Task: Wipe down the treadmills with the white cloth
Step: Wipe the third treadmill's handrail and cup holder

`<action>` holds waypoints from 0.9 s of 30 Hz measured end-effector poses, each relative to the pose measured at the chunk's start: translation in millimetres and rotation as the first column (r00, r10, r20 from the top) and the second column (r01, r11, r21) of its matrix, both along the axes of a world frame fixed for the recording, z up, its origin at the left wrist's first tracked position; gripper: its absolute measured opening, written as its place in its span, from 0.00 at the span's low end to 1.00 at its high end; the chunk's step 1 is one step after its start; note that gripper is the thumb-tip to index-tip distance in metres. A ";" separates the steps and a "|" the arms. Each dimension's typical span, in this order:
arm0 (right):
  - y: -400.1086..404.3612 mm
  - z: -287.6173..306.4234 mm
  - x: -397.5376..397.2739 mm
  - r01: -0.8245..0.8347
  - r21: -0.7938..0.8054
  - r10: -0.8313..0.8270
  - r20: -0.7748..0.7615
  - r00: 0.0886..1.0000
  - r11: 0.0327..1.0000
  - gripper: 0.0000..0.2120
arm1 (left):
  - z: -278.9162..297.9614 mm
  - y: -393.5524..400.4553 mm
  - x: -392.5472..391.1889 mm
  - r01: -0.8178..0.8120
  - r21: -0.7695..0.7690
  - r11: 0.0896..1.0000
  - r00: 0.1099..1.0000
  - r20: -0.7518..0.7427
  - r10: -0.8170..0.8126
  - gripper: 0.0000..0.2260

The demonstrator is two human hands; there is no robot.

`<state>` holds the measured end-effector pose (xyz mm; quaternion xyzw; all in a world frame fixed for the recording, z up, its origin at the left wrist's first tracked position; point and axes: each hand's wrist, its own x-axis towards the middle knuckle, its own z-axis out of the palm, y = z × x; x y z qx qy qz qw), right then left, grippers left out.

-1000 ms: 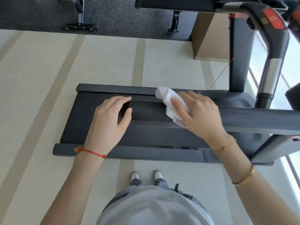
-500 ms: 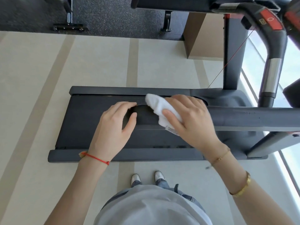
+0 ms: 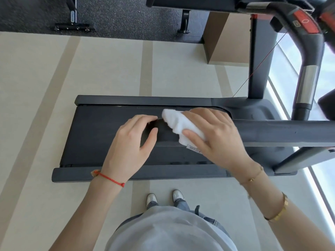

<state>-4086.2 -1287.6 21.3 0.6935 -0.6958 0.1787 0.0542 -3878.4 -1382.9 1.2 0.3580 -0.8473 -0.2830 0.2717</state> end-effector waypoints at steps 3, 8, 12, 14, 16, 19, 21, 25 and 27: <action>-21.4 8.2 -1.1 0.226 0.077 -0.228 0.030 0.973 0.971 0.18 | 0.4 0.9 1.4 0.004 0.008 1.000 1.000 0.006 -0.004 0.13; -48.4 4.2 21.9 0.231 0.143 -0.230 -0.030 0.973 0.962 0.20 | -0.3 2.6 1.0 0.007 -0.002 1.000 1.000 -0.008 -0.007 0.12; -11.0 -8.6 23.7 0.048 -0.114 -0.049 -0.007 0.999 0.992 0.18 | -1.7 1.5 1.3 0.007 -0.004 1.000 1.000 -0.013 -0.007 0.11; 0.0 -11.2 7.6 0.065 -0.131 -0.069 -0.026 0.997 0.989 0.17 | -2.0 0.6 1.6 0.008 0.000 1.000 1.000 -0.010 -0.008 0.12; -0.4 -6.2 -9.0 0.246 -0.102 -0.247 0.009 0.969 0.964 0.16 | -2.0 1.0 1.9 0.010 0.007 1.000 1.000 -0.009 -0.010 0.13; -18.1 1.1 -12.1 0.436 0.021 -0.437 0.035 0.899 0.900 0.20 | -1.6 2.6 1.4 0.002 0.007 1.000 1.000 -0.013 -0.002 0.13; -28.2 -0.9 7.0 0.351 0.002 -0.351 -0.024 0.936 0.936 0.18 | -1.4 3.4 0.4 -0.009 0.003 1.000 1.000 -0.021 0.009 0.12; -26.0 -12.8 36.2 0.091 -0.142 -0.093 -0.012 0.996 0.986 0.17 | -0.4 3.7 -0.9 -0.013 -0.008 1.000 1.000 -0.017 0.013 0.07; -14.2 -16.4 26.1 -0.017 -0.165 0.009 -0.048 0.999 0.986 0.19 | 0.2 3.3 -0.7 -0.010 -0.009 1.000 1.000 -0.012 0.010 0.07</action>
